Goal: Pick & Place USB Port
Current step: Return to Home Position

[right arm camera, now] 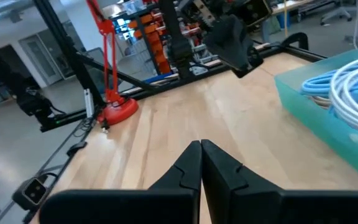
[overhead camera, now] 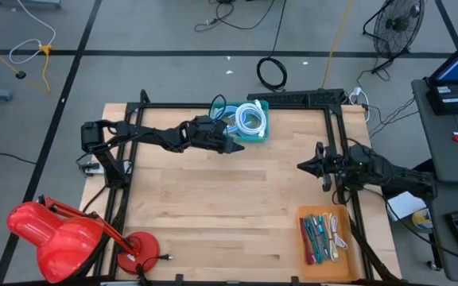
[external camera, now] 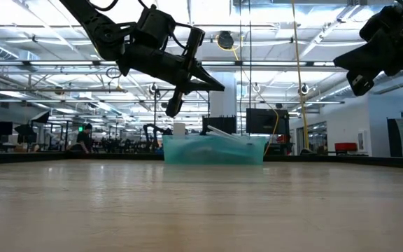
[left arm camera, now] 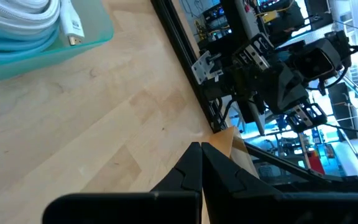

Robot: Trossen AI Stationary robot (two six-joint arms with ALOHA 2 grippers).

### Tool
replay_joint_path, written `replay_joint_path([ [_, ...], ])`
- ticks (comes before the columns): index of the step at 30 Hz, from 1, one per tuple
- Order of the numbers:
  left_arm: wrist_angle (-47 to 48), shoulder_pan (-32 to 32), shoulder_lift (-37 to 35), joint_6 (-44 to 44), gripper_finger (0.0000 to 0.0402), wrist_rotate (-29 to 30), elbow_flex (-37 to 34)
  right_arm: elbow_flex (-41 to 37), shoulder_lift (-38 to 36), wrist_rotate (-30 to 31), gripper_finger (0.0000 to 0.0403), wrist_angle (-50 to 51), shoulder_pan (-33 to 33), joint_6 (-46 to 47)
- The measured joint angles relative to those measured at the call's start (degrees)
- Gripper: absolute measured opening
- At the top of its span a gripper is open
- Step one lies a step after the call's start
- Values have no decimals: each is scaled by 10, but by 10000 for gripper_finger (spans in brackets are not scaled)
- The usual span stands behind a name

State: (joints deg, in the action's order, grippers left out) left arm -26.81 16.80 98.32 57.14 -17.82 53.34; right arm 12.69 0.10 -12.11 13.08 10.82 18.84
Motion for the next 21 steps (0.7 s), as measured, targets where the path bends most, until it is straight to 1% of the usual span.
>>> replay_joint_path([
  [3,0,0,0,0,0,0,0,0,0,33,0,-9,-43,4],
  [7,0,0,0,0,0,0,0,0,0,101,0,-11,-95,-2],
  [10,0,0,0,0,0,0,0,-1,0,135,0,-13,-127,-13],
  [12,0,0,0,0,0,0,0,-12,0,149,0,-15,-143,-19],
  [15,0,0,0,3,1,-1,0,-42,0,151,0,-29,-158,-6],
  [20,0,0,0,5,1,-15,0,-111,1,146,0,-152,-182,21],
  [21,0,0,0,5,0,-16,0,-115,1,149,0,-160,-187,23],
])
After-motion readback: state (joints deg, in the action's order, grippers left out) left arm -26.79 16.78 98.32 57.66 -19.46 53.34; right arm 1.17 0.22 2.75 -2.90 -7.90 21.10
